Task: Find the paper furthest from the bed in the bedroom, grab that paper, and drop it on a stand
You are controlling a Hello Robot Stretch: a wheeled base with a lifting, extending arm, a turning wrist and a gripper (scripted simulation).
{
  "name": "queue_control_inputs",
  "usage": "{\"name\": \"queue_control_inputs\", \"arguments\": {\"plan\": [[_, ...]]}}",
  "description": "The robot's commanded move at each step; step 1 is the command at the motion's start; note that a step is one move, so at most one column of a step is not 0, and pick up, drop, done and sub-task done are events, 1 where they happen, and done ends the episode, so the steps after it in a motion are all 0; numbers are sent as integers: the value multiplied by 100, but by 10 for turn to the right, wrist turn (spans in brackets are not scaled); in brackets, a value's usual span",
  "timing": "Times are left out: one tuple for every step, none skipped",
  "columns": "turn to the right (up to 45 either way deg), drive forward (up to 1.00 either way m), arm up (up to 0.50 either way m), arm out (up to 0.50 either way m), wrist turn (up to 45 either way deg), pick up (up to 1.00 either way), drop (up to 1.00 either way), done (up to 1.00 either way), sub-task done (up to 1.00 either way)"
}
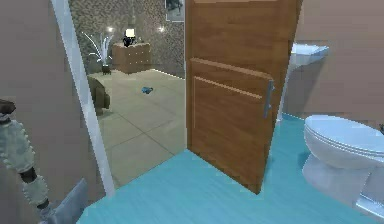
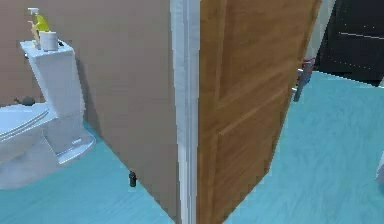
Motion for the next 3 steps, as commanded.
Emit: {"name": "queue_control_inputs", "arguments": {"plan": [[-120,0,0,0,0,0,0,0,0],[0,100,0,0,0,0,0,0,0],[-60,0,0,0,0,0,0,0,0]]}}
